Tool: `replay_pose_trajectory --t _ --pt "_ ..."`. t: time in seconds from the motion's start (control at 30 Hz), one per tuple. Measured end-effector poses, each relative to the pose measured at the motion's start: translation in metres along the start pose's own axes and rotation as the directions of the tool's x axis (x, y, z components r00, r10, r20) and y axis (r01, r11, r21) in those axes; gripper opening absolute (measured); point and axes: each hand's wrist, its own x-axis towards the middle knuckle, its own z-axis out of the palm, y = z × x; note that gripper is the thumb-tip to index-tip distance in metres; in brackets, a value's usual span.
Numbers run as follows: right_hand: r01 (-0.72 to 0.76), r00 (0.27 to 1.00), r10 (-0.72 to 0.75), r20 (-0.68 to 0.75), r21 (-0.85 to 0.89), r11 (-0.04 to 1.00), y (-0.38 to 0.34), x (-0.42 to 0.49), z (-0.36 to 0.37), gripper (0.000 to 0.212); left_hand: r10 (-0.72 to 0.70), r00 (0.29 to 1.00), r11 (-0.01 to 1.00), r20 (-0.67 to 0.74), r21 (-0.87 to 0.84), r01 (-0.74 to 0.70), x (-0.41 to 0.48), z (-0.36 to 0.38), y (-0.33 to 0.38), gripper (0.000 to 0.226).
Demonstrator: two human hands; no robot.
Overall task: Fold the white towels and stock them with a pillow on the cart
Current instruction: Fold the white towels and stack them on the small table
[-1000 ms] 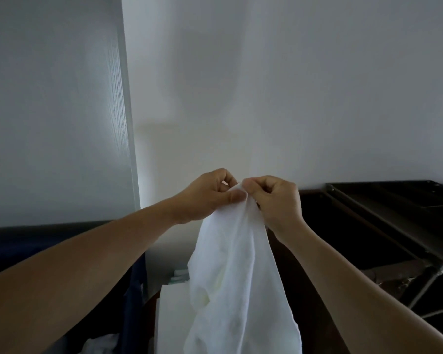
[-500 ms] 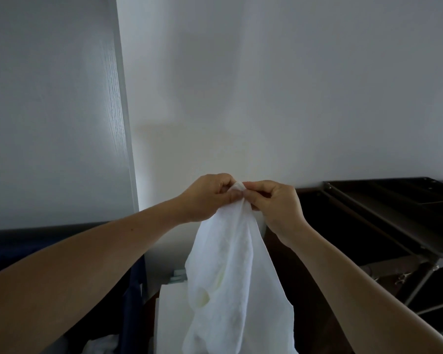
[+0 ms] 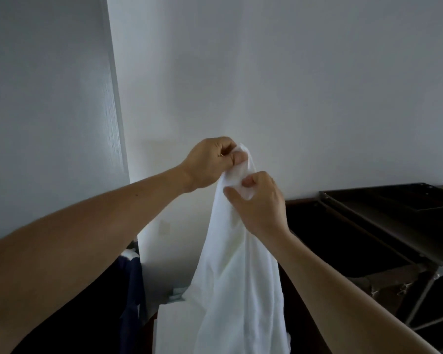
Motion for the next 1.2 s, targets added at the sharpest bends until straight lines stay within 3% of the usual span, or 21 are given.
replay_pose_trajectory --t 0.07,0.2,0.33,0.43,0.47,0.57,0.67,0.8,0.87,0.93,0.97,1.03,1.1,1.13,1.2 --pt "-0.041 0.999 0.042 -0.024 0.037 0.998 -0.012 0.016 -0.004 0.039 -0.030 0.998 0.997 -0.055 -0.067 0.026 0.007 0.000 0.005 0.034" --pt "0.027 0.999 -0.023 -0.035 0.123 0.992 -0.034 0.042 -0.011 0.029 -0.008 0.975 0.994 -0.222 -0.108 -0.016 0.027 -0.021 0.019 0.025" --pt "0.032 0.998 -0.025 -0.051 0.147 0.989 -0.053 0.070 -0.017 0.023 0.169 0.942 0.985 -0.289 0.022 -0.169 0.046 -0.054 0.043 0.028" --pt "0.002 1.000 -0.001 -0.012 0.128 0.992 -0.053 0.078 -0.012 0.010 0.227 0.922 0.972 -0.315 0.128 -0.196 0.052 -0.068 0.043 0.035" --pt "-0.006 1.000 0.004 0.027 0.096 0.995 -0.049 0.077 -0.010 0.006 0.216 0.928 0.972 -0.303 0.153 -0.176 0.050 -0.070 0.038 0.037" --pt "-0.070 0.974 0.047 0.220 0.095 0.993 -0.022 0.065 -0.003 0.028 0.123 0.950 0.978 -0.287 0.199 -0.066 0.036 -0.072 0.006 0.040" --pt "-0.172 0.921 0.111 0.374 0.136 0.976 -0.006 0.061 -0.013 0.030 0.036 0.938 0.988 -0.344 0.153 0.018 0.027 -0.078 -0.017 0.037" --pt "-0.154 0.972 0.084 0.222 0.322 0.934 -0.008 0.084 -0.024 0.020 -0.029 0.861 0.999 -0.508 0.019 0.044 0.032 -0.092 -0.021 0.032" --pt "-0.195 0.941 0.131 0.313 0.182 0.964 0.011 0.074 -0.020 0.027 -0.054 0.836 0.998 -0.546 0.006 0.068 0.032 -0.095 -0.027 0.031" --pt "-0.265 0.824 0.244 0.512 -0.032 0.964 0.038 0.053 -0.017 0.032 -0.079 0.860 0.993 -0.504 0.038 0.113 0.026 -0.092 -0.038 0.032" --pt "-0.289 0.795 0.269 0.543 -0.050 0.956 0.046 0.049 -0.021 0.034 -0.093 0.873 0.991 -0.478 0.042 0.128 0.023 -0.090 -0.045 0.031" --pt "-0.316 0.857 0.251 0.451 0.074 0.946 0.054 0.058 -0.033 0.030 -0.138 0.864 0.989 -0.485 -0.020 0.147 0.021 -0.088 -0.053 0.031" --pt "-0.348 0.902 0.229 0.367 0.303 0.887 0.057 0.068 -0.045 0.008 -0.188 0.835 0.982 -0.517 -0.115 0.149 0.024 -0.094 -0.055 0.035" --pt "-0.360 0.888 0.221 0.402 0.310 0.880 0.061 0.067 -0.050 0.016 -0.198 0.826 0.979 -0.528 -0.138 0.147 0.025 -0.100 -0.056 0.036" --pt "-0.341 0.769 0.259 0.584 0.033 0.940 0.082 0.045 -0.054 0.016 -0.206 0.820 0.978 -0.534 -0.131 0.161 0.024 -0.110 -0.061 0.032"
